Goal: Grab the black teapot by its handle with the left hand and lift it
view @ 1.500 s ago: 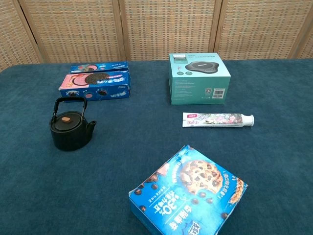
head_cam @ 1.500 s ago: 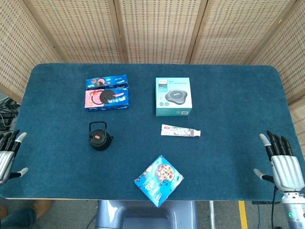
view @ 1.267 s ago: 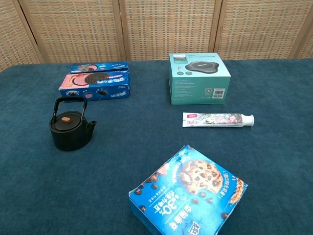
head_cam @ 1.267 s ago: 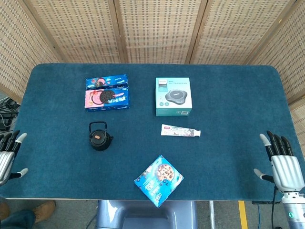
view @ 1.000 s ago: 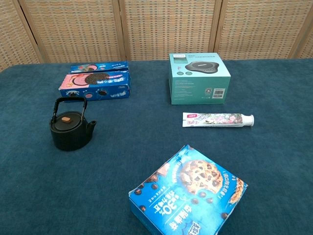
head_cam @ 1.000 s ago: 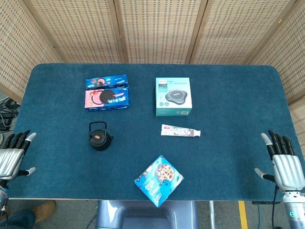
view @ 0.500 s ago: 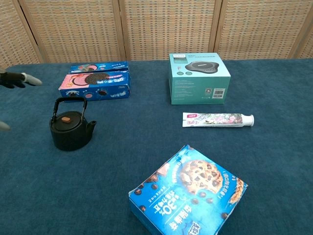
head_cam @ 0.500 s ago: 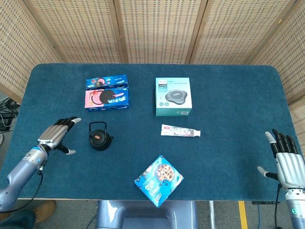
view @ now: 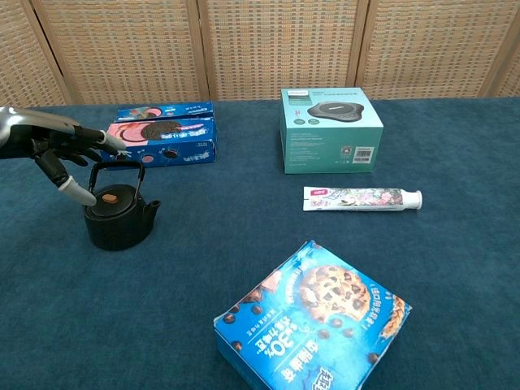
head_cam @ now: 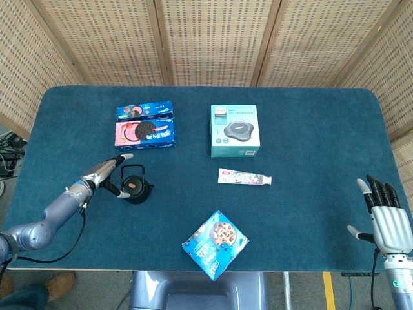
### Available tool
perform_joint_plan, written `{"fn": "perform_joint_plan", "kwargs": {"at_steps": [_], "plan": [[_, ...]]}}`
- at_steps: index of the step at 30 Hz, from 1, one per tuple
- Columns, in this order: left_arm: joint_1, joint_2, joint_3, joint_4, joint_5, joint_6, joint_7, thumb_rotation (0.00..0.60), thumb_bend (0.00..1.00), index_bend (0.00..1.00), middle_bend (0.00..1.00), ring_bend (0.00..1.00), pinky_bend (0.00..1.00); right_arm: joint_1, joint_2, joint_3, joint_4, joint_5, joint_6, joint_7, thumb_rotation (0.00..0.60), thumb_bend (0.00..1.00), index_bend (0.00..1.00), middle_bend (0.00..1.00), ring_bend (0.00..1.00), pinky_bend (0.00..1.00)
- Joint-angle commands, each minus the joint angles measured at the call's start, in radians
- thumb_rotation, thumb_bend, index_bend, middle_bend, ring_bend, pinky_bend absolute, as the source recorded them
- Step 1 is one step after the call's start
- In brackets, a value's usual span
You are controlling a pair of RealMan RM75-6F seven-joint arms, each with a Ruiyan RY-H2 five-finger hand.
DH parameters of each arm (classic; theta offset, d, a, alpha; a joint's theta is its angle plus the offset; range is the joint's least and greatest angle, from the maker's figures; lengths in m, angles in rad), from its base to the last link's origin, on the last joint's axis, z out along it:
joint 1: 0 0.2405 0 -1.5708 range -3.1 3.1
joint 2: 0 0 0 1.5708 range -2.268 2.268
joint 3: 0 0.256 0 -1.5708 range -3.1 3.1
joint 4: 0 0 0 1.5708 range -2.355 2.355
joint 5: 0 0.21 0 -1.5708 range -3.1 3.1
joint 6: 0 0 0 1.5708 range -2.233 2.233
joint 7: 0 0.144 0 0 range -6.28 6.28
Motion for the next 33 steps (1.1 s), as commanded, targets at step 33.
{"fn": "perform_joint_plan", "kwargs": {"at_steps": [33], "plan": [[0.142,0.219,-0.122,-0.28,0.371,-0.055,-0.295,0.6,0.0,0.0,0.2,0.2,0.0,-0.002,0.0,-0.007,-0.016,-0.015,0.013,-0.016,0.6,0.0,0.0,0.0,0.0,0.0]]}}
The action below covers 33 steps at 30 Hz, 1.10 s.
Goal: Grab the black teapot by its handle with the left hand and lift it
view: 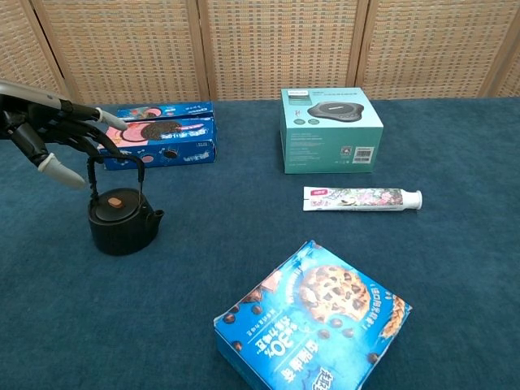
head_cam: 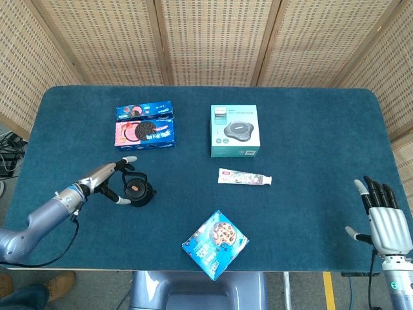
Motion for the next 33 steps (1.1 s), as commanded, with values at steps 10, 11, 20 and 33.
{"fn": "perform_joint_plan", "kwargs": {"at_steps": [10,11,20,33], "plan": [[0.118,0.163,0.017,-0.212,0.359,0.047,-0.043,0.6,0.0,0.04,0.2,0.2,0.0,-0.002,0.004,-0.002,-0.005,-0.004,0.003,0.002,0.6,0.0,0.0,0.0,0.0,0.0],[0.123,0.172,0.025,-0.222,0.381,0.066,-0.035,0.6,0.0,0.05,0.2,0.2,0.0,-0.002,0.004,-0.002,-0.006,-0.005,0.004,0.002,0.6,0.0,0.0,0.0,0.0,0.0],[0.089,0.204,0.084,-0.256,0.402,0.066,0.057,0.6,0.0,0.31,0.2,0.2,0.0,-0.004,0.007,-0.004,-0.012,-0.011,0.009,0.004,0.6,0.0,0.0,0.0,0.0,0.0],[0.037,0.112,0.176,-0.2,0.169,0.162,0.318,0.6,0.0,0.27,0.21,0.2,0.0,-0.002,0.009,-0.003,-0.01,-0.007,0.002,0.011,0.6,0.0,0.0,0.0,0.0,0.0]]}}
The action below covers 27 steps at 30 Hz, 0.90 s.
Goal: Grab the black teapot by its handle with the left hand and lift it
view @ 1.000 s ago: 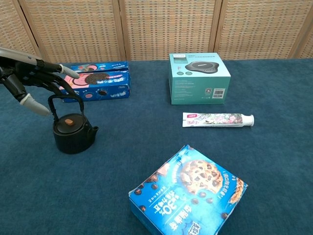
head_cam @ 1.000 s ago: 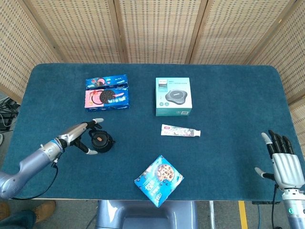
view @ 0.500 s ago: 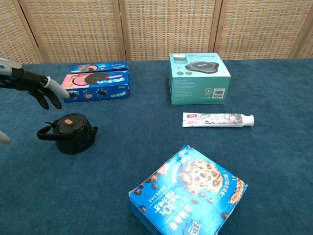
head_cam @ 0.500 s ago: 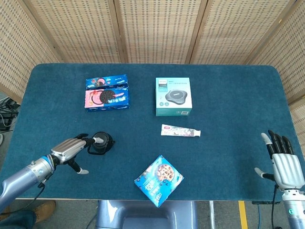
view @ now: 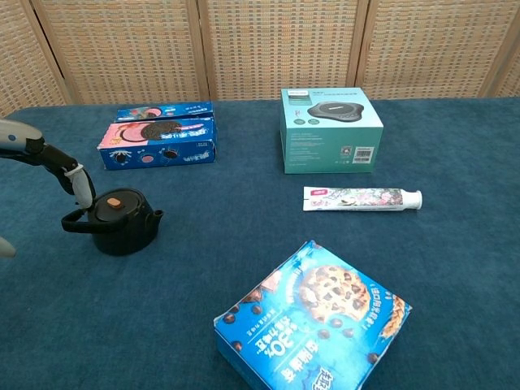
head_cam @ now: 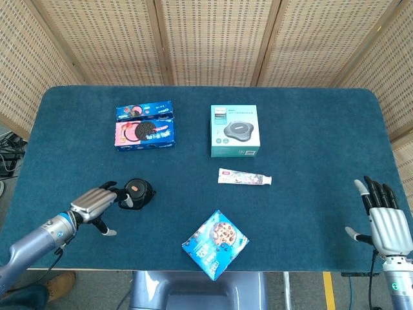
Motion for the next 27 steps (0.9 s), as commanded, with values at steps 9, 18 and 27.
{"fn": "perform_joint_plan", "kwargs": {"at_steps": [9,18,27], "plan": [[-0.089,-0.04,0.063,-0.005,-0.2,0.025,0.119,0.6,0.0,0.26,0.21,0.21,0.0,0.0,0.0,-0.001,-0.004,-0.001,0.0,-0.004,0.6,0.0,0.0,0.0,0.0,0.0],[-0.202,-0.057,0.131,-0.036,-0.415,0.038,0.217,0.6,0.0,0.23,0.21,0.21,0.0,0.0,0.001,0.0,-0.002,0.001,-0.001,0.001,0.6,0.0,0.0,0.0,0.0,0.0],[-0.294,-0.08,0.203,-0.064,-0.559,0.081,0.283,0.6,0.0,0.23,0.21,0.21,0.0,0.0,0.002,0.0,-0.001,0.0,0.0,0.004,0.6,0.0,0.0,0.0,0.0,0.0]]}}
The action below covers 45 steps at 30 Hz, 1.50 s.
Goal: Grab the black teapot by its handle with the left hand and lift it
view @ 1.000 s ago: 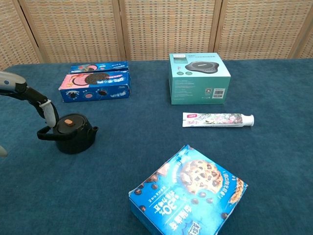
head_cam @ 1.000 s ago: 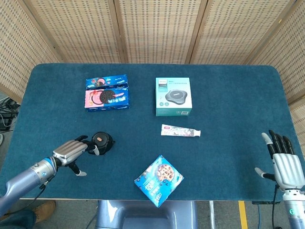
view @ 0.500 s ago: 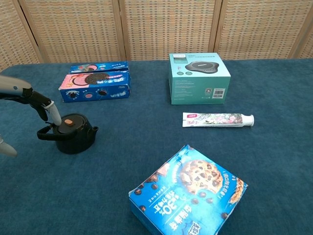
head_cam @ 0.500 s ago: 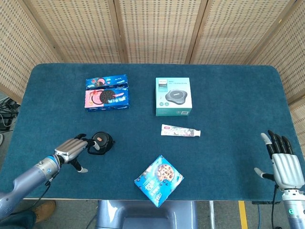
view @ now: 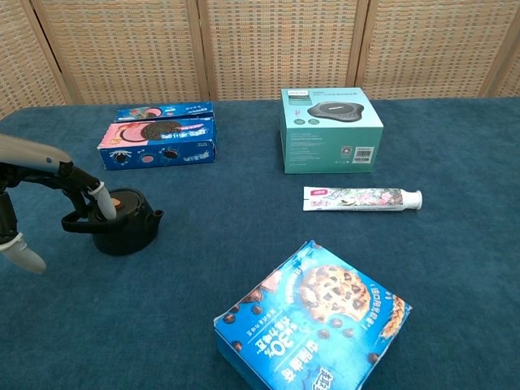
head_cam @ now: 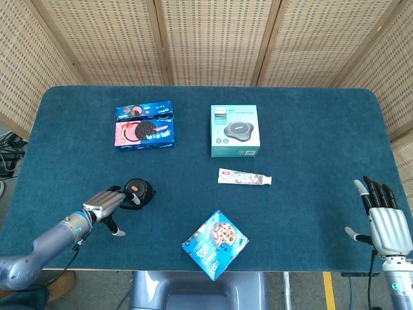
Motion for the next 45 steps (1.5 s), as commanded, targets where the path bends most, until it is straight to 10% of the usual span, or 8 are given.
{"fn": "perform_joint_plan", "kwargs": {"at_steps": [1,45], "plan": [[-0.033,-0.007,0.032,-0.015,-0.045,0.021,0.026,0.6,0.0,0.23,0.21,0.21,0.0,0.0,0.0,0.0,0.001,0.0,-0.001,0.0,0.6,0.0,0.0,0.0,0.0,0.0],[-0.092,-0.117,0.143,-0.028,-0.142,0.177,0.135,0.6,0.0,0.24,0.25,0.24,0.0,0.004,-0.005,-0.003,-0.001,0.0,-0.008,-0.01,0.6,0.0,0.0,0.0,0.0,0.0]]}}
